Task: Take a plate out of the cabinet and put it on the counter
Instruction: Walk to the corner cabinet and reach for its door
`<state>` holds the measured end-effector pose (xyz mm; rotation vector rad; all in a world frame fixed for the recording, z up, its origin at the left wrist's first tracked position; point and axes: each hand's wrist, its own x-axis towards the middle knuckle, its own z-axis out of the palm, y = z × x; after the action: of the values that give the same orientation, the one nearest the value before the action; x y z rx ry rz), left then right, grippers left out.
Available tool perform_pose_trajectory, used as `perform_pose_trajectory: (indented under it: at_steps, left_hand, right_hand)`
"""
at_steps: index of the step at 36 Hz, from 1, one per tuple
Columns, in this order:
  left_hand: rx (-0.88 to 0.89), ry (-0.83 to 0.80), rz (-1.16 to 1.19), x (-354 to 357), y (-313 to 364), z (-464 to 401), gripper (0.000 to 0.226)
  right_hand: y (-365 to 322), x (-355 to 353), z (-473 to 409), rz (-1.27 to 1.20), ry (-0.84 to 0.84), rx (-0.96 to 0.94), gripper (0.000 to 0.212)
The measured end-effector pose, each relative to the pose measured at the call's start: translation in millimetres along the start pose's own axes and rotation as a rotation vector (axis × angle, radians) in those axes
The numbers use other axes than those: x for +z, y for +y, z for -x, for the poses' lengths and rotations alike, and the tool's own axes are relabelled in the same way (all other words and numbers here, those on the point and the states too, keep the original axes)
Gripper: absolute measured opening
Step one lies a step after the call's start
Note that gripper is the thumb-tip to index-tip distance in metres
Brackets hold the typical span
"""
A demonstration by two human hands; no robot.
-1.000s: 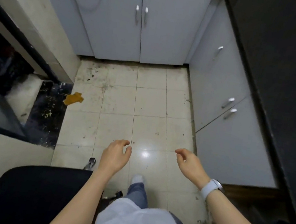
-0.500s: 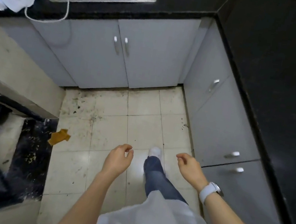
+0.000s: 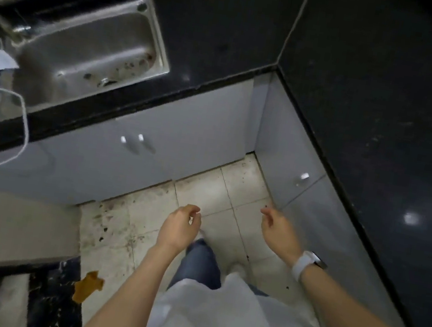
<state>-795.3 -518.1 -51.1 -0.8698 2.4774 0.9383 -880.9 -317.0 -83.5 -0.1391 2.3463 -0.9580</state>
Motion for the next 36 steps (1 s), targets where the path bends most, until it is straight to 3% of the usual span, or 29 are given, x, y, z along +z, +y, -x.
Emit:
perform_pose_trajectory:
  at_steps: [4, 12, 15, 18, 21, 24, 30, 36]
  left_hand:
    - [0.12, -0.12, -0.091, -4.6, 34.2, -60.1, 0.031]
    - [0.451, -0.475, -0.287, -4.3, 111.0, -186.1, 0.031]
    - [0.571, -0.566, -0.38, 1.4, 140.0, -217.6, 0.033]
    - [0.648, -0.66, -0.44, 14.6, 162.2, -238.0, 0.034]
    - [0.659, -0.727, -0.454, 34.6, 175.2, -246.5, 0.036]
    - [0.65, -0.77, -0.437, 61.9, 181.9, -249.0, 0.038]
    - [0.474, -0.94, -0.439, 122.7, 189.3, -247.4, 0.055]
    - [0.346, -1.008, -0.292, 166.5, 188.9, -241.5, 0.059]
  right_hand:
    - [2.1, -4.9, -23.3, -0.095, 0.121, 0.139, 0.035]
    - [-1.0, -4.2, -62.8, -0.373, 0.438, 0.608, 0.034]
    - [-5.2, -2.7, -75.9, -0.615, 0.544, 0.813, 0.036]
    - [-7.5, -4.5, -85.6, -1.125, 0.662, 0.942, 0.035]
    - [1.7, -7.5, -89.6, -1.555, 0.846, 0.942, 0.034]
    - [17.3, -12.7, -95.8, -1.808, 1.076, 0.859, 0.043]
    - [42.2, -30.5, -102.5, -1.945, 1.295, 0.625, 0.06]
    - [55.4, -18.5, -97.4, -1.924, 1.278, 0.488, 0.063]
